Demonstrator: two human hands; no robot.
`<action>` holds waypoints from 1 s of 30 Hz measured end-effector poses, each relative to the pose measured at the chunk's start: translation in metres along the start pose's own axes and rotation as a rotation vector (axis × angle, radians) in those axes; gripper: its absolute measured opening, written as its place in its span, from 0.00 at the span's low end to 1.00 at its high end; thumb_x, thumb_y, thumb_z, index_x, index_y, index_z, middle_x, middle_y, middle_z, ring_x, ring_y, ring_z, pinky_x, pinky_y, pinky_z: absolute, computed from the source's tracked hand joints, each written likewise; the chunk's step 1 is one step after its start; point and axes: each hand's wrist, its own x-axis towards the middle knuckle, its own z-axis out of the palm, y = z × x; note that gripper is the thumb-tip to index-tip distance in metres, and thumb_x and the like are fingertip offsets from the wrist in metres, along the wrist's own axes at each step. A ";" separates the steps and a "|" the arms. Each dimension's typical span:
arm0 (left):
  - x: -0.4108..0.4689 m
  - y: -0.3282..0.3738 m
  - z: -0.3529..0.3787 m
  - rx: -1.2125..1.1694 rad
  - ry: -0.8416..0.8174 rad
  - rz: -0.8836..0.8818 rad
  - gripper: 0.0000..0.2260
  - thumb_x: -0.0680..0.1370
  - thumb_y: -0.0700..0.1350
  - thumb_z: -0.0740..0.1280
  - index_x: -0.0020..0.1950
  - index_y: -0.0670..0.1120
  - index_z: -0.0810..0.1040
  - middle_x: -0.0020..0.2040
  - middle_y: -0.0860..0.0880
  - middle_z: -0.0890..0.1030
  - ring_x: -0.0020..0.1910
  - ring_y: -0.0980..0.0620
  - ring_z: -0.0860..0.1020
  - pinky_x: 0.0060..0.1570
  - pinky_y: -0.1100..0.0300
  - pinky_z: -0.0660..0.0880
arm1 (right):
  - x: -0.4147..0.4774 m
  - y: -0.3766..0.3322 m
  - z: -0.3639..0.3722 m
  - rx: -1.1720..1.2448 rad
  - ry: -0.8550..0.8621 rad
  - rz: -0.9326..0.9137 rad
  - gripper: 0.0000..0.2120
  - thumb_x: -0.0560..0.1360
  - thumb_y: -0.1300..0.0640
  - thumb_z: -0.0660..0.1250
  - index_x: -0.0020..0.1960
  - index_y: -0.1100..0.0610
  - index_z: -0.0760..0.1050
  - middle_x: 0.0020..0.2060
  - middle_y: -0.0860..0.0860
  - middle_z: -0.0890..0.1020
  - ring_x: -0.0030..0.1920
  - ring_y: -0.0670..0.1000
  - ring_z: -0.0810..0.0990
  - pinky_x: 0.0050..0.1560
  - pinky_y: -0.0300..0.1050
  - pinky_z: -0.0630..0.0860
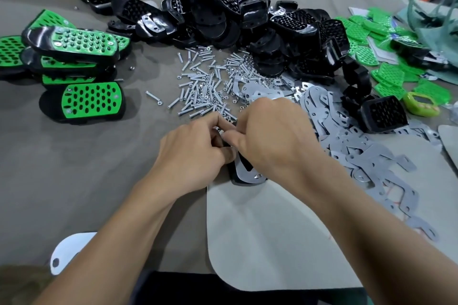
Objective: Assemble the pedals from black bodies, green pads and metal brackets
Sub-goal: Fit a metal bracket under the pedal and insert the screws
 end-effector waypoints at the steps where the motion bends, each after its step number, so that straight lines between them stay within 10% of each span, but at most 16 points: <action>1: 0.000 0.000 0.000 0.000 -0.007 0.001 0.13 0.64 0.57 0.68 0.46 0.67 0.72 0.38 0.67 0.80 0.37 0.63 0.76 0.36 0.57 0.65 | -0.001 -0.001 0.001 0.024 -0.025 -0.045 0.08 0.73 0.52 0.71 0.39 0.55 0.77 0.29 0.51 0.75 0.37 0.59 0.77 0.36 0.47 0.70; 4: 0.000 0.000 -0.001 0.005 -0.016 0.012 0.13 0.64 0.58 0.68 0.46 0.65 0.72 0.39 0.67 0.80 0.39 0.62 0.77 0.36 0.57 0.65 | -0.001 0.003 0.000 0.211 -0.078 -0.052 0.12 0.66 0.68 0.66 0.42 0.54 0.82 0.34 0.53 0.81 0.37 0.55 0.78 0.36 0.50 0.77; 7: -0.001 0.001 -0.001 0.001 0.002 0.001 0.15 0.64 0.58 0.67 0.50 0.64 0.74 0.39 0.67 0.80 0.39 0.62 0.77 0.37 0.56 0.66 | -0.002 0.008 0.002 0.263 0.031 0.016 0.01 0.70 0.55 0.74 0.41 0.51 0.82 0.32 0.48 0.82 0.36 0.49 0.79 0.37 0.48 0.78; 9: -0.001 0.002 -0.001 -0.003 0.007 -0.006 0.15 0.63 0.58 0.66 0.49 0.65 0.74 0.39 0.67 0.80 0.38 0.64 0.76 0.37 0.57 0.66 | -0.002 0.006 0.006 0.142 0.034 0.047 0.12 0.70 0.44 0.74 0.37 0.52 0.81 0.28 0.49 0.80 0.34 0.53 0.79 0.35 0.46 0.75; 11: -0.001 0.002 -0.001 -0.007 -0.005 -0.007 0.13 0.63 0.58 0.66 0.46 0.66 0.73 0.39 0.67 0.80 0.38 0.63 0.76 0.37 0.57 0.65 | -0.002 0.006 0.011 0.143 0.009 -0.033 0.04 0.70 0.54 0.72 0.38 0.53 0.81 0.28 0.50 0.79 0.36 0.56 0.78 0.35 0.46 0.73; 14: -0.001 0.001 -0.001 0.000 -0.011 0.007 0.13 0.63 0.58 0.67 0.45 0.66 0.72 0.39 0.66 0.81 0.40 0.61 0.77 0.36 0.57 0.66 | -0.005 0.007 0.006 0.381 0.006 -0.018 0.17 0.67 0.68 0.66 0.43 0.48 0.84 0.36 0.47 0.84 0.40 0.49 0.82 0.41 0.45 0.79; 19: -0.001 0.000 0.000 -0.024 -0.006 0.009 0.12 0.64 0.56 0.68 0.47 0.64 0.74 0.38 0.65 0.80 0.37 0.63 0.76 0.36 0.56 0.65 | -0.005 0.009 0.012 0.213 0.192 -0.009 0.08 0.69 0.46 0.76 0.36 0.50 0.83 0.23 0.42 0.73 0.30 0.45 0.72 0.43 0.44 0.66; 24: 0.000 -0.003 -0.001 -0.020 -0.010 0.019 0.13 0.70 0.53 0.74 0.47 0.65 0.73 0.40 0.66 0.80 0.38 0.63 0.76 0.38 0.57 0.66 | -0.002 0.015 0.013 0.263 0.242 0.068 0.07 0.73 0.54 0.71 0.36 0.49 0.81 0.21 0.41 0.72 0.25 0.43 0.69 0.46 0.45 0.67; 30: 0.001 -0.001 -0.001 -0.045 -0.034 0.023 0.12 0.66 0.56 0.70 0.47 0.64 0.74 0.37 0.64 0.81 0.39 0.64 0.76 0.38 0.57 0.64 | 0.035 0.034 0.002 0.080 0.061 0.064 0.13 0.72 0.62 0.67 0.47 0.48 0.86 0.41 0.49 0.86 0.48 0.54 0.79 0.59 0.50 0.76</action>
